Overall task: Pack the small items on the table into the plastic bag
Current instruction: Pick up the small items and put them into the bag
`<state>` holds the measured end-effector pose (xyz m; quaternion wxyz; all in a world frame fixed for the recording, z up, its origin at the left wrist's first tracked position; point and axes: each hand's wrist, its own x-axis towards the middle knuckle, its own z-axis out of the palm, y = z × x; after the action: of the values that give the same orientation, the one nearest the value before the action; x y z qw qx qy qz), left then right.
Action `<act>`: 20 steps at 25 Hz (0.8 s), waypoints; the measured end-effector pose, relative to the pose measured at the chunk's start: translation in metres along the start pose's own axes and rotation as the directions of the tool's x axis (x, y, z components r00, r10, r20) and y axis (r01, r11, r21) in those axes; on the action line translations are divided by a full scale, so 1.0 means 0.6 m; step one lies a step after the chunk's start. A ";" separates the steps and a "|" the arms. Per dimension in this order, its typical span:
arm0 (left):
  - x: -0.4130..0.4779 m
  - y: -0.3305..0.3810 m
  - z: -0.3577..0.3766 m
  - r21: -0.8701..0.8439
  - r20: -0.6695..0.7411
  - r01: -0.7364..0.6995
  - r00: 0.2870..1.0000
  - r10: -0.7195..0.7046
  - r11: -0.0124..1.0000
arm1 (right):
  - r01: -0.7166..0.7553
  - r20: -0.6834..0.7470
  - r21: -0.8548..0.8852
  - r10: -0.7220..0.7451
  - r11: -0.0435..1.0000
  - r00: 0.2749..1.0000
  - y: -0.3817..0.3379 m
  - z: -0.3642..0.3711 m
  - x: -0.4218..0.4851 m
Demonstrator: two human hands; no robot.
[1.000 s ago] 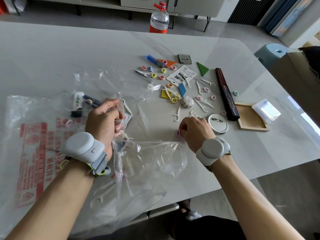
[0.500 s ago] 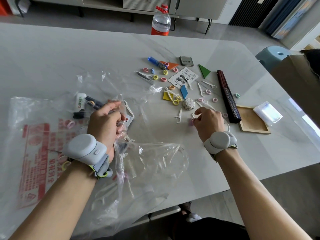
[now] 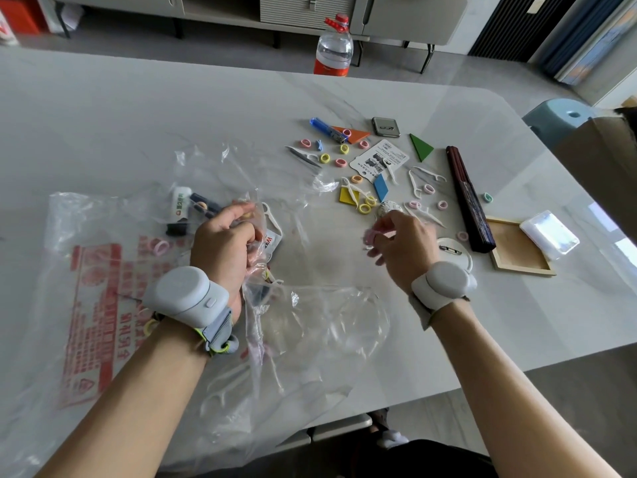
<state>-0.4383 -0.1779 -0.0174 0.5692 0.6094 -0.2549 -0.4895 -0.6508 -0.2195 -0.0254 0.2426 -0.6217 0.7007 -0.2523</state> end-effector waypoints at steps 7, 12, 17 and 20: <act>0.001 0.011 -0.013 0.060 0.004 -0.022 1.000 0.022 0.998 | 0.089 0.385 0.304 -0.208 0.948 0.899 -0.101 0.084 -0.058; 0.007 0.011 -0.020 0.016 0.000 -0.018 1.000 0.018 1.000 | 0.230 0.681 0.243 -0.335 0.942 0.651 -0.113 0.079 -0.071; 0.004 0.011 -0.017 -0.017 -0.008 -0.031 1.000 0.030 0.999 | 0.066 0.572 0.279 -0.221 0.958 0.790 -0.094 0.062 -0.062; 0.004 0.010 -0.013 0.003 -0.018 -0.023 1.000 0.023 1.000 | 0.196 0.216 -0.139 -0.163 0.971 0.963 -0.056 0.047 -0.033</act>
<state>-0.4287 -0.1780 -0.0135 0.5761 0.6118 -0.2575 -0.4770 -0.6054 -0.2048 -0.0239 0.2386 -0.7227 0.6306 -0.1517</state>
